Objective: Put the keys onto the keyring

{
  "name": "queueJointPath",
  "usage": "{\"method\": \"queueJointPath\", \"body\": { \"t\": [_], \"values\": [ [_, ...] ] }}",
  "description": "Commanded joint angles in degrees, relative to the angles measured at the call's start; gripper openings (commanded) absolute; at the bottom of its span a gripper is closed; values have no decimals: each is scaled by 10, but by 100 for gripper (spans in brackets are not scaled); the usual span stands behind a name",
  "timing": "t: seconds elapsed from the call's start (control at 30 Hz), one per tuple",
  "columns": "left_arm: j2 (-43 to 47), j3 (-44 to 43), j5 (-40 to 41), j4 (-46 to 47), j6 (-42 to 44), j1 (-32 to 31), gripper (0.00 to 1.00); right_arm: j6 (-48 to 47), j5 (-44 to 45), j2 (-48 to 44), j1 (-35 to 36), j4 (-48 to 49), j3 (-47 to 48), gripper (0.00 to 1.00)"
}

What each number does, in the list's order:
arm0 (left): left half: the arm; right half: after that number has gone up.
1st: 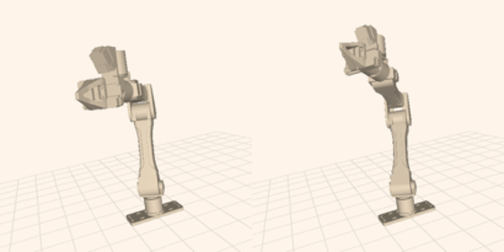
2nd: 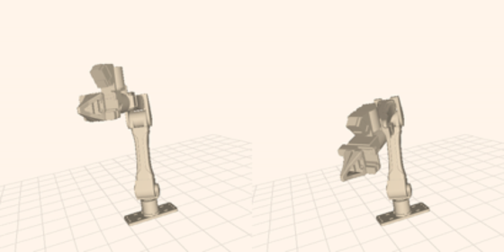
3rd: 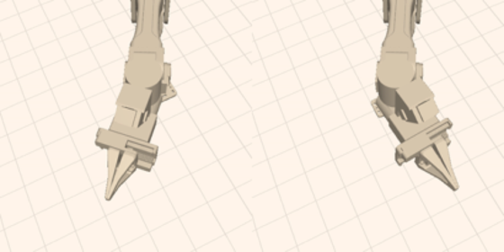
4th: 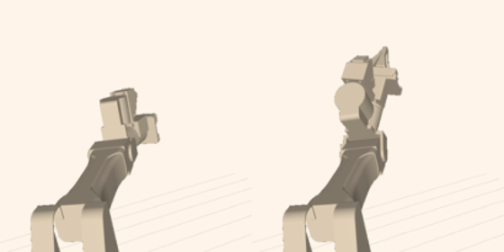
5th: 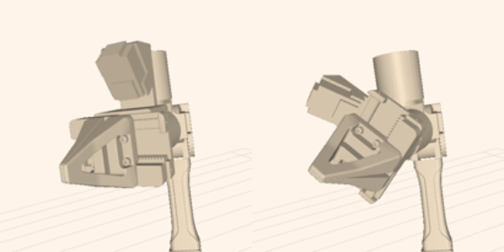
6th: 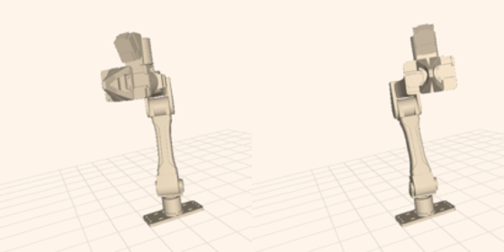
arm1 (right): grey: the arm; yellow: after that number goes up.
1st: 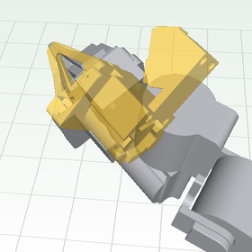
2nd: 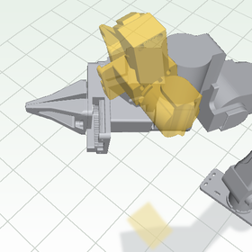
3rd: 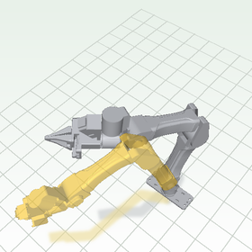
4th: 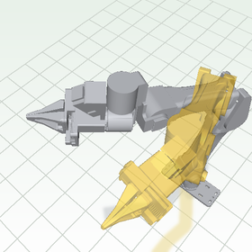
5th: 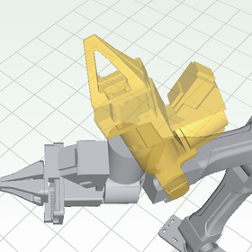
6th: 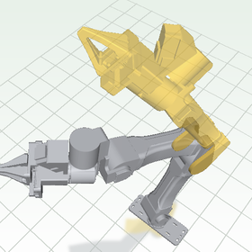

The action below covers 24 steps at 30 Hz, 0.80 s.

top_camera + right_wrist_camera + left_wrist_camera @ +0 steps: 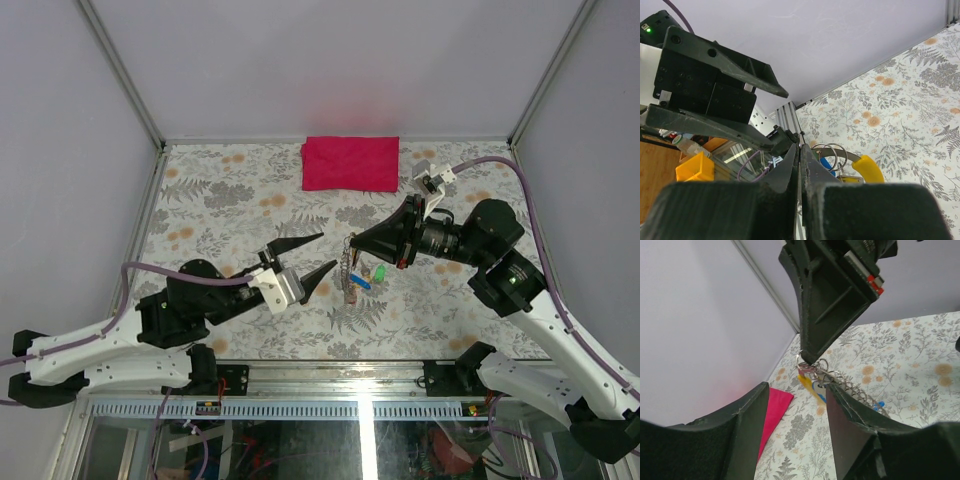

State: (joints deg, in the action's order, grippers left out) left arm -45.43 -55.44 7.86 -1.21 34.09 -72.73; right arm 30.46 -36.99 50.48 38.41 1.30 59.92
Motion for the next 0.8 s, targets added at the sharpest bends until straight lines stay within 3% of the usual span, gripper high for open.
{"method": "queueJointPath", "body": {
  "t": [0.0, 0.27, 0.77],
  "values": [
    [3, 5, 36, 38, 8, -31, 50, 5, 3, -15, -4, 48, 3, 0],
    [1, 17, 88, 35, 12, -74, 46, 4, 3, -18, -4, 52, 1, 0],
    [-26, 16, 107, 36, 17, -85, 40, 8, 2, -21, -4, 61, -7, 0]
  ]
}}
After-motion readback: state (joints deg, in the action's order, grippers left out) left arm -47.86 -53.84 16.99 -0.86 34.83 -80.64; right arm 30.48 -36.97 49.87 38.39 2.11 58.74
